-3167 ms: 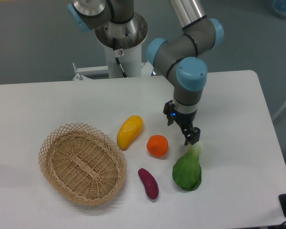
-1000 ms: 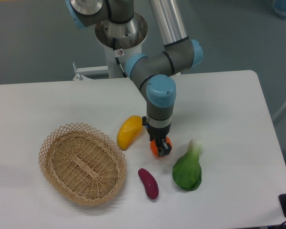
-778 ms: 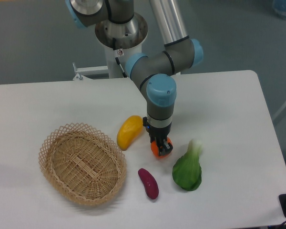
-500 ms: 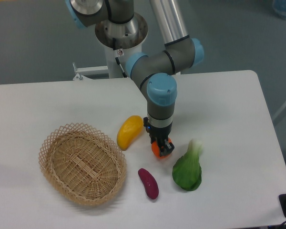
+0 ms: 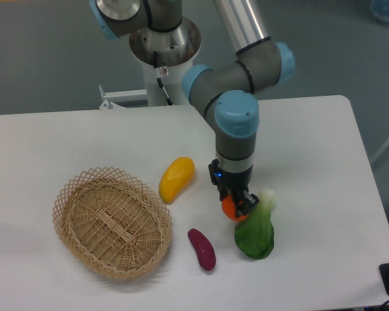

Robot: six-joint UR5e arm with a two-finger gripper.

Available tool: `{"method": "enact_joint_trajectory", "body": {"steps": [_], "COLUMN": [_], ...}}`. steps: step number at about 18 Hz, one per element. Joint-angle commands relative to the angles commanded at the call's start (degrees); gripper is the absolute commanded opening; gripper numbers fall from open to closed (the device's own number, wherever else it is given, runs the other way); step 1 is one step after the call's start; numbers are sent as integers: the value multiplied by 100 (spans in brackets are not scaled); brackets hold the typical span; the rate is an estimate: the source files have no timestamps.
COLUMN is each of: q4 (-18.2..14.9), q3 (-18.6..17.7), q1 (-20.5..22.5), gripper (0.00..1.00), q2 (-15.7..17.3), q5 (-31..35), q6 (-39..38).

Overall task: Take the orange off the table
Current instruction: 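Lift the held orange and carry it over the bok choy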

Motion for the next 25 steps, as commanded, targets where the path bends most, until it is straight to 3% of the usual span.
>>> {"method": "enact_joint_trajectory", "body": {"steps": [8, 25], "q4": [-27, -62], "q3": [343, 634], "q1": [281, 282], "gripper": [50, 51], "q2": [-105, -439], "q5": [18, 474], "q6": [-361, -572]}}
